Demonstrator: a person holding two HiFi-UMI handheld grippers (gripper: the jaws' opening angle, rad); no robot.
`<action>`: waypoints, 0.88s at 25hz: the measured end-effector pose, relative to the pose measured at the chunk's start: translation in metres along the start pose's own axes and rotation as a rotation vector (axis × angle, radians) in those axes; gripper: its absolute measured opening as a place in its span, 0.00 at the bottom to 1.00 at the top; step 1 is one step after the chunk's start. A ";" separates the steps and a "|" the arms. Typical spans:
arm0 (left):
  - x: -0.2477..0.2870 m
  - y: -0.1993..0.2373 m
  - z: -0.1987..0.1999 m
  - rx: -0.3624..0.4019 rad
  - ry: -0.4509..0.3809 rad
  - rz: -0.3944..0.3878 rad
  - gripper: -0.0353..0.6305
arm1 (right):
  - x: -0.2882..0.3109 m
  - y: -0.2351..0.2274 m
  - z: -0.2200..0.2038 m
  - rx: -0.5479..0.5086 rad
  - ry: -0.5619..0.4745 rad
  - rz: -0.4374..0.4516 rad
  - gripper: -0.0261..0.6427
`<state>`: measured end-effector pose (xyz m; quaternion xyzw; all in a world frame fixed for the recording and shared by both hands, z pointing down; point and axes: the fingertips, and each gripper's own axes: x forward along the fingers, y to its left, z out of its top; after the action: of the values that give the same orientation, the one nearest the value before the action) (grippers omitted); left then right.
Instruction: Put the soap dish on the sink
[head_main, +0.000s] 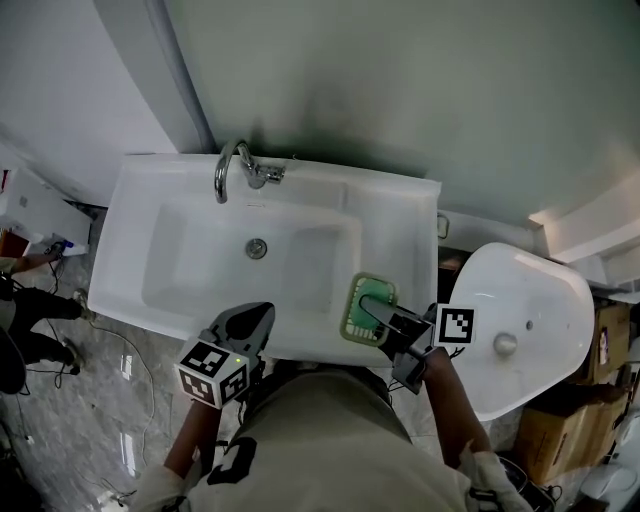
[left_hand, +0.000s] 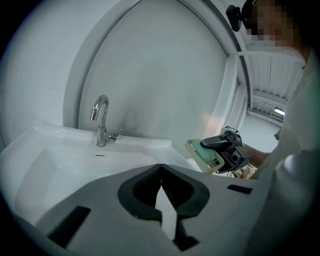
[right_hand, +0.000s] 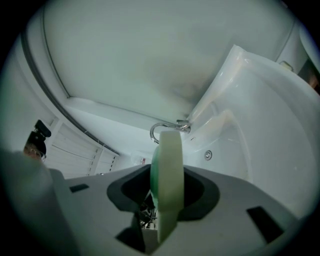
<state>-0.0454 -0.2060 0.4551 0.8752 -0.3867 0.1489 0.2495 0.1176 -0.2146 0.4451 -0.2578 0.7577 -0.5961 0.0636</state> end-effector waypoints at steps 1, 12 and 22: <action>0.004 -0.002 0.001 0.003 0.003 0.001 0.08 | -0.001 -0.003 0.007 -0.005 -0.001 -0.002 0.25; 0.038 -0.015 0.006 0.003 0.047 0.033 0.08 | -0.007 -0.066 0.067 -0.002 0.007 -0.113 0.25; 0.058 -0.024 0.009 0.009 0.090 0.039 0.08 | 0.013 -0.119 0.093 0.053 0.058 -0.110 0.25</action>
<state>0.0115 -0.2323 0.4660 0.8611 -0.3915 0.1946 0.2595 0.1816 -0.3202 0.5330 -0.2799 0.7278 -0.6259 0.0158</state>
